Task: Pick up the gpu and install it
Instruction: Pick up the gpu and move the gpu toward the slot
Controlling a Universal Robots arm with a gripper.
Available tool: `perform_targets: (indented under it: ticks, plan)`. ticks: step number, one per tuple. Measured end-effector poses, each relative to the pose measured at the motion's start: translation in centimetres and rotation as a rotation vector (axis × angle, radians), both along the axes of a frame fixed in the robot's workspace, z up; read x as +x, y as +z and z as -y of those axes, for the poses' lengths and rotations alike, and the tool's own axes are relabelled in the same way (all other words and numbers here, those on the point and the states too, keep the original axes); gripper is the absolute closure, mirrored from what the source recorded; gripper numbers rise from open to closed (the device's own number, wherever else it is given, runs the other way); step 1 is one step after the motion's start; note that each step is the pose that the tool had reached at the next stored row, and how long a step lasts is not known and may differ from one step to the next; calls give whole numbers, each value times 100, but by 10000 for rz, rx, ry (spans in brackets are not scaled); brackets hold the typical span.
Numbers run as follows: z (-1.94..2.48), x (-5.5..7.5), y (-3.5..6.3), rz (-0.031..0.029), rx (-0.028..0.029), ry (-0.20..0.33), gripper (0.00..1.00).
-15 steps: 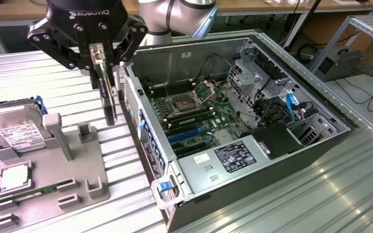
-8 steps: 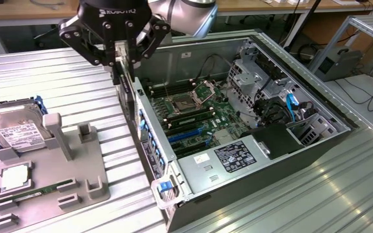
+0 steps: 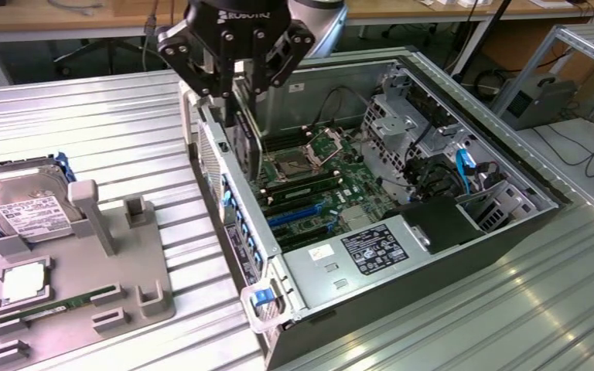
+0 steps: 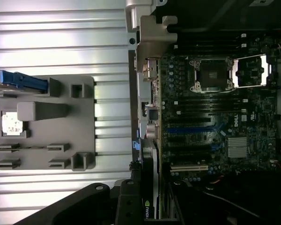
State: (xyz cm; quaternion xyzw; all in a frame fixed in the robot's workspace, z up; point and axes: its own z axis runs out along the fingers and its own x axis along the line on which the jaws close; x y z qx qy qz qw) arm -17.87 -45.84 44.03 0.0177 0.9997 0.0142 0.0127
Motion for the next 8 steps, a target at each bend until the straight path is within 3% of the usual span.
perform_targets:
  ticks: [8]
  plan:
    - [-1,435,0,0,1,19,73]
